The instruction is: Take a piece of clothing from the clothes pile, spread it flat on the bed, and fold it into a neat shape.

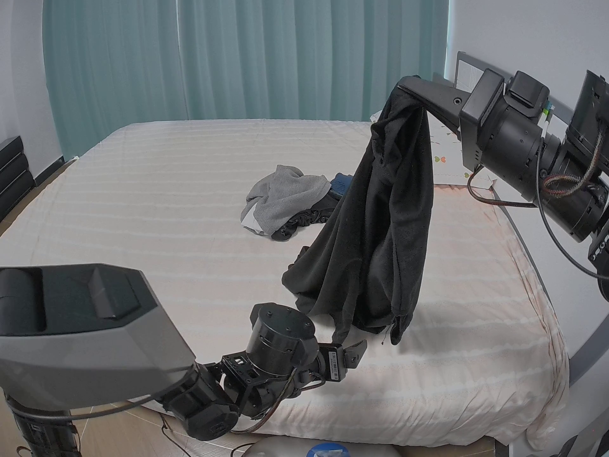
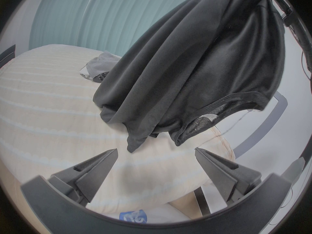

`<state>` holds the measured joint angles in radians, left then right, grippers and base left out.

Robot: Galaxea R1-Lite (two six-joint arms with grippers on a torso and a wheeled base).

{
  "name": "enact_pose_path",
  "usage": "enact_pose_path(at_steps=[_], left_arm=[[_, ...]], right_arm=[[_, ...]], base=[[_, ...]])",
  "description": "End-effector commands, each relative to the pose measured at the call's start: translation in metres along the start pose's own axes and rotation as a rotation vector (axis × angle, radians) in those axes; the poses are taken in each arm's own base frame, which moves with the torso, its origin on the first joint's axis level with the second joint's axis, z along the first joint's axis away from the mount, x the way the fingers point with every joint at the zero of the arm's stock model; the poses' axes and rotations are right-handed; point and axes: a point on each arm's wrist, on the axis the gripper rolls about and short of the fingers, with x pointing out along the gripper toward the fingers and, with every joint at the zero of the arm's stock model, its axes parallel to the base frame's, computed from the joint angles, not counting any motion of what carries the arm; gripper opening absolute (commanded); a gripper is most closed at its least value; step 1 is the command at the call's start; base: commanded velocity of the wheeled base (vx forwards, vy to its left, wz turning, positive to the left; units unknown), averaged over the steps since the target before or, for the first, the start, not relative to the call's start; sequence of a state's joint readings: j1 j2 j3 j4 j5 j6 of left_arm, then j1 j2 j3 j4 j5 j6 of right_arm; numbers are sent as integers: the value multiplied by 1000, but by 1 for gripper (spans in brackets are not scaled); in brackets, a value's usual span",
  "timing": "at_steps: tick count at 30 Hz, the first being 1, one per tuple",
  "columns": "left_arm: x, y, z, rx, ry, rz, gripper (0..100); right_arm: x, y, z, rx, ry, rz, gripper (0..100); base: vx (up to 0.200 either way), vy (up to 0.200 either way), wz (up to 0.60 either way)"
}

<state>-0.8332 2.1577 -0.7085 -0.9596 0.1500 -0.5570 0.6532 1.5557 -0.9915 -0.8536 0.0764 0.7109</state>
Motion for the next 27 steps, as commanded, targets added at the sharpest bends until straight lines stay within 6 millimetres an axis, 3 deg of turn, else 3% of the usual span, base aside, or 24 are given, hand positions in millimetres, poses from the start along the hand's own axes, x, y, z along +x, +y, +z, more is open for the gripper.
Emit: enact_pose_path(at_steps=[1,8,13,14,23,27], left_arm=[[25,7,-12,-2,0,21,100],[56,21,-16,-19,-40,76,100],[60,26,-16,-28,-61,66,100],[61,28,-17,-30,-63,69,0],[62,35,-11,-51,-138,52,0],[49,32,-1,-55,-161,43,0]], right_arm=[[-1,2,2,0,-7,7,0],[-2,2,3,-1,-10,6,0],[-1,1,3,-1,-10,1,0],[-1,0,3,-2,-11,0,0],[-1,-3,0,1,1,-8,0],[-3,-8,0,0,3,-25,0]], base=[[0,0,0],[0,0,0],[0,0,0],[0,0,0],[0,0,0],[0,0,0]])
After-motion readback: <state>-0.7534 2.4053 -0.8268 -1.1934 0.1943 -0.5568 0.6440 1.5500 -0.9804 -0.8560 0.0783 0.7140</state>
